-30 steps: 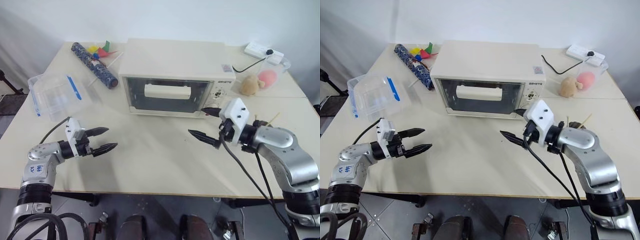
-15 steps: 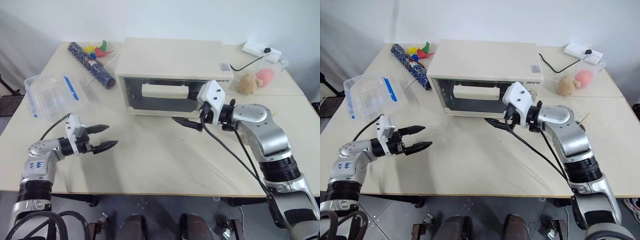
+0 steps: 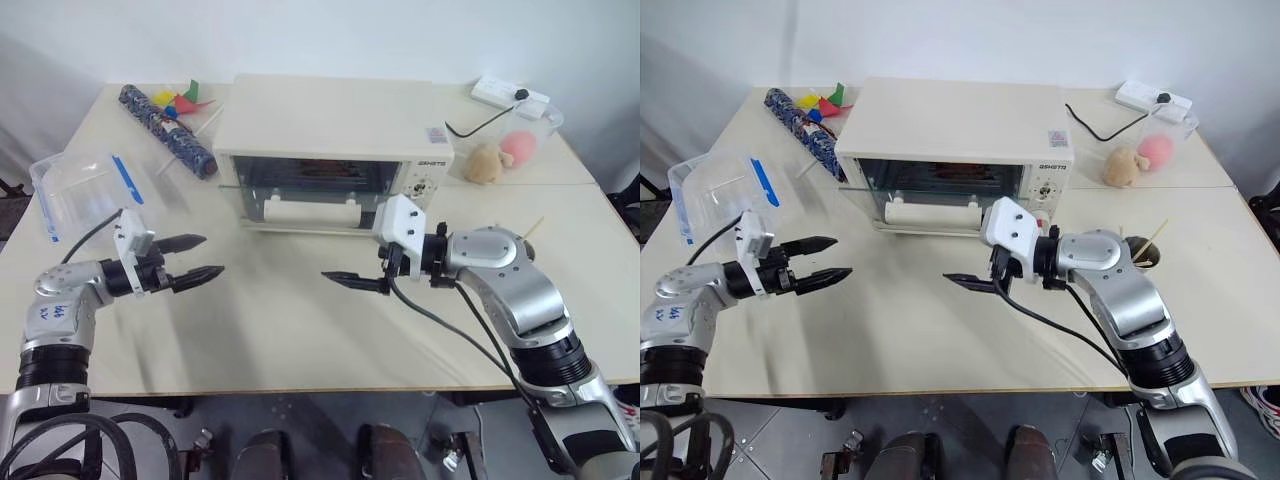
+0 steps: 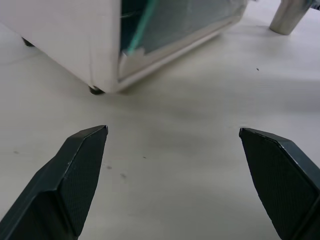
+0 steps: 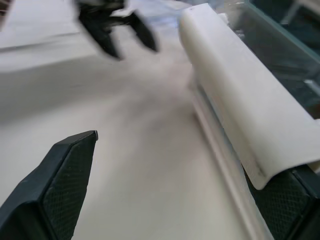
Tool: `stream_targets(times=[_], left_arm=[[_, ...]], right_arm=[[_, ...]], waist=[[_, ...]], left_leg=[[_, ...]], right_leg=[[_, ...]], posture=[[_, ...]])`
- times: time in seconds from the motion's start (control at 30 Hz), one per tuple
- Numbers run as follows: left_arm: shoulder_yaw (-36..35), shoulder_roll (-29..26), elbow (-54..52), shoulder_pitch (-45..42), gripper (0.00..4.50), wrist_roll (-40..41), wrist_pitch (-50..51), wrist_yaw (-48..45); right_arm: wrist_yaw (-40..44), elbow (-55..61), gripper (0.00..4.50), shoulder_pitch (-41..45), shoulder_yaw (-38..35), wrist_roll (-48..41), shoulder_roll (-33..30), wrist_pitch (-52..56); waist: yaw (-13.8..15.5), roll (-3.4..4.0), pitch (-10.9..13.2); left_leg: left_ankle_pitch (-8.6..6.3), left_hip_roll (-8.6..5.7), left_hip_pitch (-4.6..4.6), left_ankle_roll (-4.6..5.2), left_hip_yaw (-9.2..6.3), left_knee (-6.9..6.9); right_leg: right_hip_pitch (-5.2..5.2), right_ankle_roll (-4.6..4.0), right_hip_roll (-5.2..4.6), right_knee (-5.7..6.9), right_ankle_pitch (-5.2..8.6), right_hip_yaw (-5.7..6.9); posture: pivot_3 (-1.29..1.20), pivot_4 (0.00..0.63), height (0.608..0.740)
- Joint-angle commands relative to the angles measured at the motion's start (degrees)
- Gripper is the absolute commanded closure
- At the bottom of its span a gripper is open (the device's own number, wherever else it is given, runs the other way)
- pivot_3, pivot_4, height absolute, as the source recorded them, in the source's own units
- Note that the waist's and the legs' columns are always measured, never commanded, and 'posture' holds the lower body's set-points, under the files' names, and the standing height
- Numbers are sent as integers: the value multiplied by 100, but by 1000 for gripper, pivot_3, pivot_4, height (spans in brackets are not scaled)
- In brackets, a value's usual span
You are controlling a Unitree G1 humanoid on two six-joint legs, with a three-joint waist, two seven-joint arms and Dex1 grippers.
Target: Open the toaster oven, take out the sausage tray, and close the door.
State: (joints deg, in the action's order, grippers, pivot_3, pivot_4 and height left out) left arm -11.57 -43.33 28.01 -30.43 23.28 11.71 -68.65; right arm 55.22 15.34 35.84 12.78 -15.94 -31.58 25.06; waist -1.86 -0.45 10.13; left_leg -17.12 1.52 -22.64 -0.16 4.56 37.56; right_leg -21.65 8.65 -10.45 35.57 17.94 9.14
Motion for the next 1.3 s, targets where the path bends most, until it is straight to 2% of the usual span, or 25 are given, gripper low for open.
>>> stream_targets(times=[0.03,0.23,0.27,0.37,0.57,0.63,0.73,0.77,1.1,1.3], left_arm=[[-176,-126,136,-210,16,112,32,-115],[-140,-410,344,-412,16,151,260,-634],[-145,-461,347,-424,196,154,307,-695],[-269,-611,437,-599,925,285,454,-948],[-319,-773,910,-1153,2784,360,578,-1326],[-286,-737,1035,-1354,3506,369,576,-1468],[-191,-633,1015,-1573,4335,388,715,-1594],[-144,-575,1026,-1641,4456,365,719,-1631],[278,123,1586,-2302,4456,-24,456,-1597],[567,366,1776,-2413,4456,-269,409,-1691]], right_arm=[[166,510,0,-68,59,-112,-40,-135],[177,569,0,-345,220,-2,-13,-203],[172,561,0,-366,236,6,1,-212],[148,511,0,-432,312,77,52,-281],[119,395,0,-490,385,213,156,-403],[110,392,0,-538,398,242,179,-423],[89,399,0,-600,412,285,205,-437],[73,398,0,-619,416,302,215,-442],[-54,533,0,-767,379,370,226,-352],[-152,858,0,-887,327,322,8,222]], waist=[[6,-2,1],[-6,-5,3],[-5,-5,3],[6,-5,3],[-19,-10,4],[-24,-10,4],[-25,-11,4],[-24,-12,4],[-24,-14,5],[10,-15,6]], left_leg=[[0,1,0,0,0,2],[-1,2,0,-1,4,4],[-1,3,2,-1,5,3],[-1,5,3,-1,5,4],[-1,8,10,-2,13,7],[-2,10,14,-3,15,6],[-2,10,14,-3,16,7],[-2,11,14,-3,16,8],[-2,11,14,-3,18,17],[-4,10,12,0,17,20]], right_leg=[[0,0,1,0,0,0],[0,0,1,0,0,-1],[0,0,2,0,0,-1],[0,0,3,1,0,-1],[0,-2,4,6,1,-4],[0,-2,5,8,1,-4],[0,-2,5,9,1,-5],[0,-2,5,9,1,-5],[2,-2,5,14,1,-7],[2,-2,4,14,1,-7]], posture=[[0,150,740],[0,150,740],[0,150,740],[0,150,740],[0,150,740],[0,150,740],[0,150,740],[0,150,740],[0,150,740],[0,150,740]])
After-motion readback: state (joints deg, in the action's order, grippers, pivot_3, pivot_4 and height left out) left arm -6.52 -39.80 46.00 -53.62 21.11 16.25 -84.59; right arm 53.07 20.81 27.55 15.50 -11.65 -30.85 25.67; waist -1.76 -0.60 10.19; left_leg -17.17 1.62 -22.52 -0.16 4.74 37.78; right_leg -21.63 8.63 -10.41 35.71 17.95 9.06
